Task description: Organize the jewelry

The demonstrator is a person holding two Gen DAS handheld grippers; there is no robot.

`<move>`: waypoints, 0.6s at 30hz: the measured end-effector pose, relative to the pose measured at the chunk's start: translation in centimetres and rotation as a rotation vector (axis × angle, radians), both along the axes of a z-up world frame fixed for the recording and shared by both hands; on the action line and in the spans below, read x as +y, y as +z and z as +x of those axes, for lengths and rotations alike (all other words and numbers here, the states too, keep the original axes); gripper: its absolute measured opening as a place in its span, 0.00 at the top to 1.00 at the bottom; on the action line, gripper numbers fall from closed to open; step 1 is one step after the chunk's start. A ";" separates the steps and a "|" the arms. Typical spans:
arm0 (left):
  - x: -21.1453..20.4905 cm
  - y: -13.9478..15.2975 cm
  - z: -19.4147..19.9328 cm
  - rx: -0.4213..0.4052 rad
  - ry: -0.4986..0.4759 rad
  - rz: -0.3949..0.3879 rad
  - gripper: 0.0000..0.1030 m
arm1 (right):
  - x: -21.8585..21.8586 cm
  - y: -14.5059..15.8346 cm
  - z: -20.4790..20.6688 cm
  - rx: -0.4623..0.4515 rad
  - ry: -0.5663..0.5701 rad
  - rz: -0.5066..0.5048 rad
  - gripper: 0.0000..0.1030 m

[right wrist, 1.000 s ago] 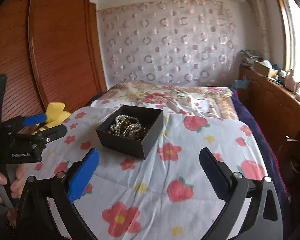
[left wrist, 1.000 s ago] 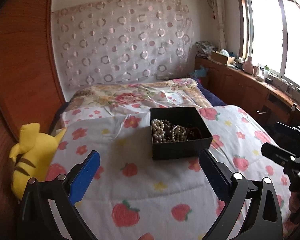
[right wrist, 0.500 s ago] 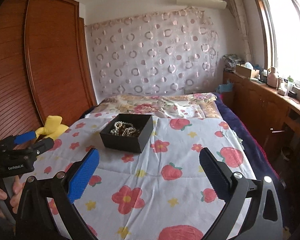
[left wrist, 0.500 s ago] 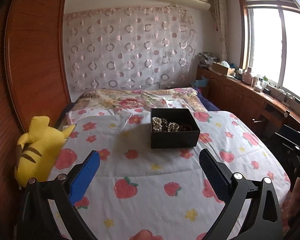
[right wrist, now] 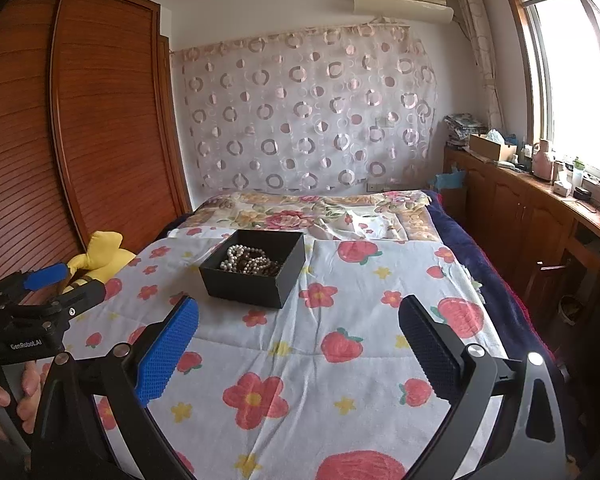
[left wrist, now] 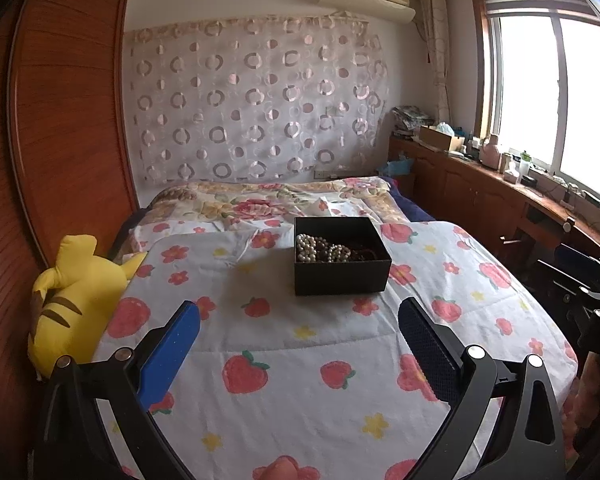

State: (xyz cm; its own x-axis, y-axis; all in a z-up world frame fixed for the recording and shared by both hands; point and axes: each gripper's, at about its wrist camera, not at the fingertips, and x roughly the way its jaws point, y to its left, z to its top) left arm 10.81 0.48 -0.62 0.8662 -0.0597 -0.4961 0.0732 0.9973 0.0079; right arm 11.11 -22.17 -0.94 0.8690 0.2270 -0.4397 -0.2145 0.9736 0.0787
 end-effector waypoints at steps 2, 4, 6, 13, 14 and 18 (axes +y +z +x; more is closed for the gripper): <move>0.0 0.0 0.0 -0.002 0.001 -0.001 0.07 | 0.1 0.0 0.0 -0.002 -0.002 -0.004 0.02; 0.0 0.0 0.0 -0.001 0.001 -0.002 0.07 | 0.0 0.0 0.0 0.001 0.000 -0.002 0.02; 0.0 0.0 0.0 -0.003 -0.001 -0.002 0.07 | 0.0 0.0 0.0 0.000 0.000 -0.002 0.02; -0.3 -0.1 -0.1 -0.007 -0.003 -0.005 0.07 | 0.2 -0.1 -0.1 0.000 0.001 -0.002 0.02; -0.3 -0.1 -0.1 -0.012 -0.004 -0.007 0.07 | 0.3 -0.1 -0.1 0.000 0.001 -0.002 0.02; -0.4 -0.2 -0.2 -0.013 -0.001 -0.009 0.07 | 0.4 -0.2 0.0 -0.001 0.001 -0.003 0.02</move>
